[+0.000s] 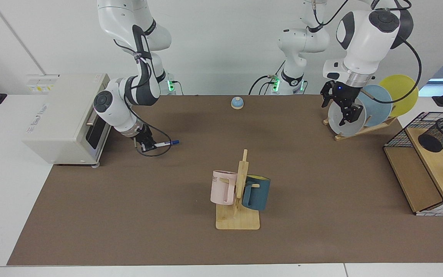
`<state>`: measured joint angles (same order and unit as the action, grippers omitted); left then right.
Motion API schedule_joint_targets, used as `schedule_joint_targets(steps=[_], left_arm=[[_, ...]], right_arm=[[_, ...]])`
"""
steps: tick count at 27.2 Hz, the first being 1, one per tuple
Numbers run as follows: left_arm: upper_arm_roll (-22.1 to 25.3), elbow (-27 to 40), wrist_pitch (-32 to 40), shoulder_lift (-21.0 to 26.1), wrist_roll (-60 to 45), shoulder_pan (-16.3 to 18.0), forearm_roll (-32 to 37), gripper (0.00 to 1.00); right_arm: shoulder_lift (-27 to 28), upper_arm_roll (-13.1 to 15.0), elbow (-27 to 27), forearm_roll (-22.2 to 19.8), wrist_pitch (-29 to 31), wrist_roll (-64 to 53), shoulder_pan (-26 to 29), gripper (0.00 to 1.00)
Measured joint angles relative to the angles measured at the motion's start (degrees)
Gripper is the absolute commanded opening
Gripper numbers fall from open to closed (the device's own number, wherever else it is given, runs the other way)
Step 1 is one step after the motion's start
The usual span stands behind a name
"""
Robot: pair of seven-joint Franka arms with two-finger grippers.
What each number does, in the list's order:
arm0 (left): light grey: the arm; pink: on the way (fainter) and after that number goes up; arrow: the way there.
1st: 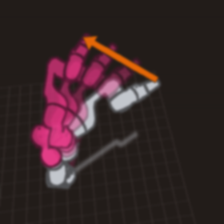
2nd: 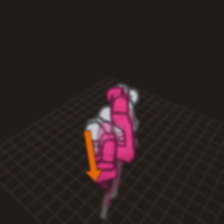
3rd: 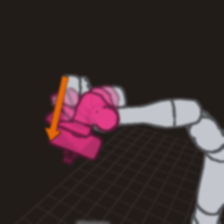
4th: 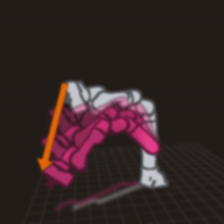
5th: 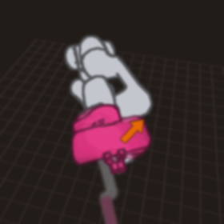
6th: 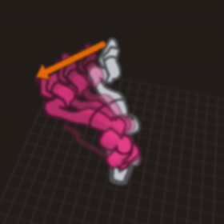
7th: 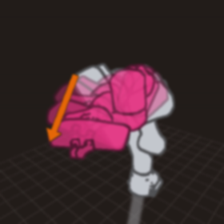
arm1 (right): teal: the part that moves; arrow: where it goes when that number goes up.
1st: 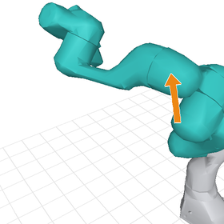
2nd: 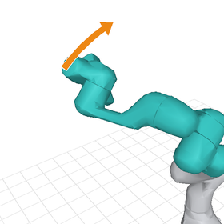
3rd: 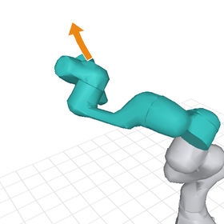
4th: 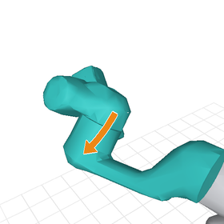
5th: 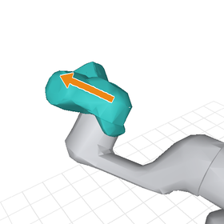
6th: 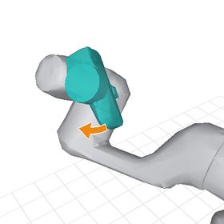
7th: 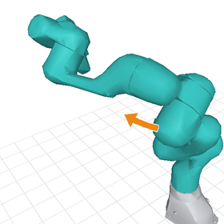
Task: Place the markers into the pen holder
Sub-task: 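Carry the marker toward the middle while the left gripper reaches toward it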
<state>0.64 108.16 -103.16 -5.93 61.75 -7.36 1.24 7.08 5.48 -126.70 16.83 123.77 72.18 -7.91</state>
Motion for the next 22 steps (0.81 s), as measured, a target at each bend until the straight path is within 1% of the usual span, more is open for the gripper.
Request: schedule_joint_targets(steps=[2,6,9,12,15,22], left_arm=[[0.1,0.1,0.0,0.0,0.0,0.0,-0.7,1.0],[0.9,0.2,0.0,-0.1,0.0,0.0,-3.4,1.0],[1.3,0.3,0.0,-0.1,0.5,0.0,-4.5,1.0],[1.3,0.3,0.0,-0.2,2.6,0.0,-5.4,1.0],[1.2,0.3,0.0,-0.2,4.8,-0.4,-6.2,1.0],[0.8,0.3,-2.9,-0.2,13.8,-3.2,-6.6,1.0]], right_arm=[[-0.3,-0.2,2.0,1.2,-2.2,0.1,0.0,0.0],[-1.0,-1.0,5.5,9.5,-4.0,0.1,-1.4,0.0],[-1.5,-1.3,8.9,14.6,-4.3,1.7,-4.3,0.0],[-1.8,-1.6,12.6,16.6,-4.9,5.0,-7.8,0.0],[-2.1,-2.0,15.0,18.2,-5.3,6.7,-10.1,0.0],[-2.1,-2.4,16.8,26.3,-5.3,6.9,-12.4,0.0]])
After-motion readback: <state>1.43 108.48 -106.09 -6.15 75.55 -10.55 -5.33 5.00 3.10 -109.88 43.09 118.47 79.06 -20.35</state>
